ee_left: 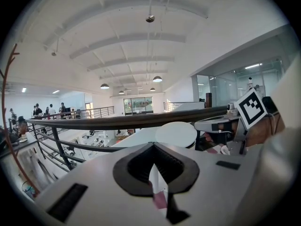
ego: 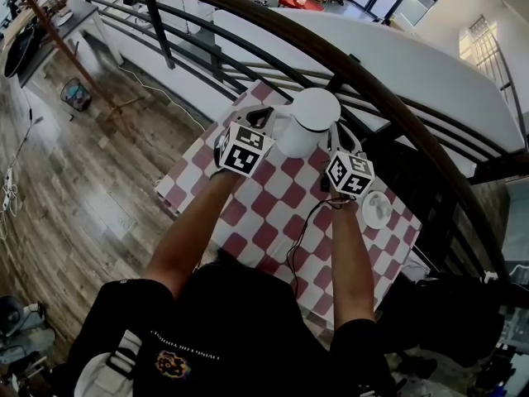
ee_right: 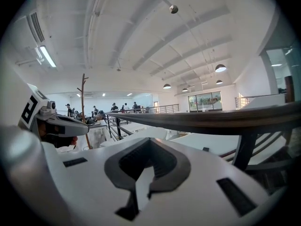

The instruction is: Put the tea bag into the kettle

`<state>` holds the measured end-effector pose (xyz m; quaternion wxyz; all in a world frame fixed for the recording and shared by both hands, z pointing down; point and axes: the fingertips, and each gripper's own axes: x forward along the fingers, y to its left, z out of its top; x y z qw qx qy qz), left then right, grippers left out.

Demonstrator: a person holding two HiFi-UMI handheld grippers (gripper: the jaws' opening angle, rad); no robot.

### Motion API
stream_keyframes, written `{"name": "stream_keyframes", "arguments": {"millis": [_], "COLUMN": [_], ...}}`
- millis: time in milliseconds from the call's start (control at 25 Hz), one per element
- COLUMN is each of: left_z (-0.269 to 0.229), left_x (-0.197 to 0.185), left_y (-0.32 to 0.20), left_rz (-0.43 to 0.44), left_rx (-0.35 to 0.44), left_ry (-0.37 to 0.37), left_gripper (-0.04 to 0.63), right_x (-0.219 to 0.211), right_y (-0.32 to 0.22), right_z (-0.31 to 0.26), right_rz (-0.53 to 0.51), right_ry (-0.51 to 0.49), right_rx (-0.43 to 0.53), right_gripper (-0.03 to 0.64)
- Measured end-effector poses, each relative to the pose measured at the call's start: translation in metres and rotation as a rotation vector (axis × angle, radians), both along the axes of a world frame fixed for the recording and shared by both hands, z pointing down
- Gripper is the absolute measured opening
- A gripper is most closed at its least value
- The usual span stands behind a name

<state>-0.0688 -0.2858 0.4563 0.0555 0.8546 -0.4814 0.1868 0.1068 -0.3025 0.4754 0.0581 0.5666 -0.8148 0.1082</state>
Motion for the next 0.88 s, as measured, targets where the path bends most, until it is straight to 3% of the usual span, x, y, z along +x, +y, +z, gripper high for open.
{"name": "stream_keyframes", "arguments": {"millis": [200, 880], "left_z": [0.001, 0.010], "left_x": [0.002, 0.002], "left_y": [0.001, 0.003], "left_rz": [0.002, 0.013], "left_rx": [0.003, -0.011], "left_ry": [-0.003, -0.018], "left_gripper": [-0.002, -0.002], "right_x": [0.002, 0.002], "right_y": [0.000, 0.001], "right_z": [0.030, 0.030], "right_rz": [-0.006, 0.004], "right_ry": [0.017, 0.023], "right_rx": [-0.097, -0.094], "right_gripper": [0.011, 0.011]}}
